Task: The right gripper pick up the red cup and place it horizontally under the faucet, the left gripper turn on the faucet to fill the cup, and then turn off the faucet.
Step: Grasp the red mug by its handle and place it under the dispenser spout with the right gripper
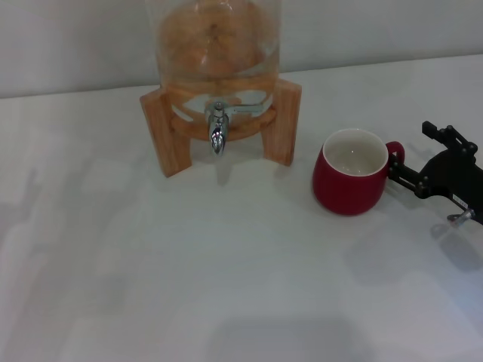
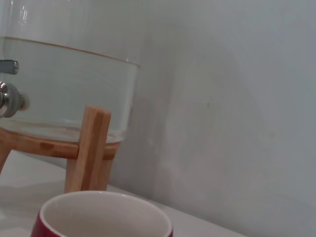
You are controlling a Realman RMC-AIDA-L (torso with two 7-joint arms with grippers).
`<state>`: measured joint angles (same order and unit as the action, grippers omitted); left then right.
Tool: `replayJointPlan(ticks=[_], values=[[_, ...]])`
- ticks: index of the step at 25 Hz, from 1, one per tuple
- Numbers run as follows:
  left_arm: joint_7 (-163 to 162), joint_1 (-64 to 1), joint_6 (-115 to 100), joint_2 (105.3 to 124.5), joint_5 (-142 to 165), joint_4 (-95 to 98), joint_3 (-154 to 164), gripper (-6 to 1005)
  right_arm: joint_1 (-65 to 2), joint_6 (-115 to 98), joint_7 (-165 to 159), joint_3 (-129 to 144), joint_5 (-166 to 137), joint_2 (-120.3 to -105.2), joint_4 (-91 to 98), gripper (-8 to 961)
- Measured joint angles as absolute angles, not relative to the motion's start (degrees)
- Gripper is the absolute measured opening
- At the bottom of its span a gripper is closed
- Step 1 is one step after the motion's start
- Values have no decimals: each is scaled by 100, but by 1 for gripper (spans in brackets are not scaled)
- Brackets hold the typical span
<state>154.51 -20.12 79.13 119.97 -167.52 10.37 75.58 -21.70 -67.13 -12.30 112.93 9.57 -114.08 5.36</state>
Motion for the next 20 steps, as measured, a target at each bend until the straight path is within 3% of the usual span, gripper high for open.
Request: replayJointPlan(ticks=[20], values=[[15451, -2013, 7892, 11988, -16752, 1028, 7558, 820, -2306, -6503, -1230, 11293, 958, -11417, 527, 775]])
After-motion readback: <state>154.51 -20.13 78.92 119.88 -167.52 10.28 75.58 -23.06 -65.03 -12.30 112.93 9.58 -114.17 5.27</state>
